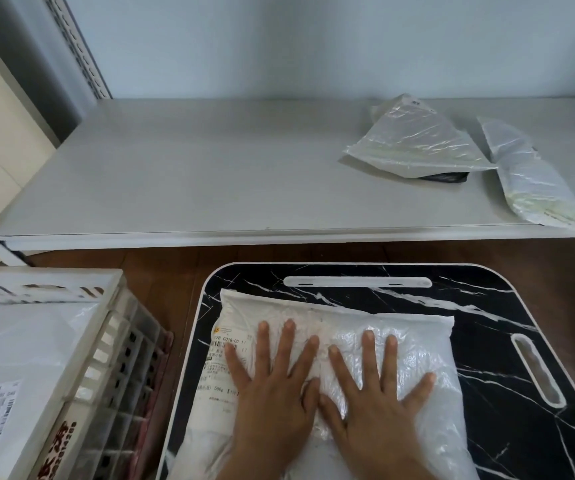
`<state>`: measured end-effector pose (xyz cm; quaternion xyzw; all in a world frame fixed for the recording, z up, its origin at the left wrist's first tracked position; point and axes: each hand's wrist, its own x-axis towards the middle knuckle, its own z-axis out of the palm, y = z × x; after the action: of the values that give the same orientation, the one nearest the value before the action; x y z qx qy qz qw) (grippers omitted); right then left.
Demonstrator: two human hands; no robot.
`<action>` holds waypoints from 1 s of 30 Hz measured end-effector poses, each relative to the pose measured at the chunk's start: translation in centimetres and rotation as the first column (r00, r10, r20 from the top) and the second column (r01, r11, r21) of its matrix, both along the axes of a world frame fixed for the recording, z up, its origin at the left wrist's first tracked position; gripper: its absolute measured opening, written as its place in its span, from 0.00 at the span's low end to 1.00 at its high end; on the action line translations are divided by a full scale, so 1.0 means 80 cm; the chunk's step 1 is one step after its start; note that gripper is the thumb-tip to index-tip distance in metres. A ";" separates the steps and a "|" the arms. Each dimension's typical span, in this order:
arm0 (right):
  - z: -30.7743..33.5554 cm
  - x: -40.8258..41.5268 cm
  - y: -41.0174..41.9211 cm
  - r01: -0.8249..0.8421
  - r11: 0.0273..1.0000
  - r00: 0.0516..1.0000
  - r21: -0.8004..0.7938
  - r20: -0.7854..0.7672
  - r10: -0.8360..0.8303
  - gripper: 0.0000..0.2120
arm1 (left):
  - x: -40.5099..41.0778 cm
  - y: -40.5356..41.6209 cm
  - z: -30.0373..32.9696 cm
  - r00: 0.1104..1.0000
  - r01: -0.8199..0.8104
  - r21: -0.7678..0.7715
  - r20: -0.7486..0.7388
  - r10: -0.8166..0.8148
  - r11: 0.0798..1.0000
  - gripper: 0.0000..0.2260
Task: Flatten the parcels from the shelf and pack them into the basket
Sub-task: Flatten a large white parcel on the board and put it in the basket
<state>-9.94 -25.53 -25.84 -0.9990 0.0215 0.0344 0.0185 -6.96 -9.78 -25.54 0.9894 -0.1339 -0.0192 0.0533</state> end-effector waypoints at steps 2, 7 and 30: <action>-0.001 -0.001 0.000 -0.002 1.000 1.000 0.002 -0.001 0.002 0.30 | 0.000 0.000 -0.001 1.000 0.002 0.002 -0.010 -0.002 1.000 0.25; -0.007 -0.001 -0.001 -0.005 1.000 1.000 0.008 0.003 0.005 0.31 | -0.001 0.000 -0.003 1.000 0.003 0.008 -0.026 -0.003 1.000 0.25; -0.016 0.002 0.002 0.003 1.000 0.996 0.028 -0.088 -0.001 0.30 | 0.004 -0.003 -0.006 0.996 0.000 0.012 -0.094 0.001 1.000 0.25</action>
<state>-9.78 -25.40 -27.13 -0.9961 0.0228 0.0787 0.0316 -6.61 -10.06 -26.03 0.9877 -0.1307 -0.0664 0.0537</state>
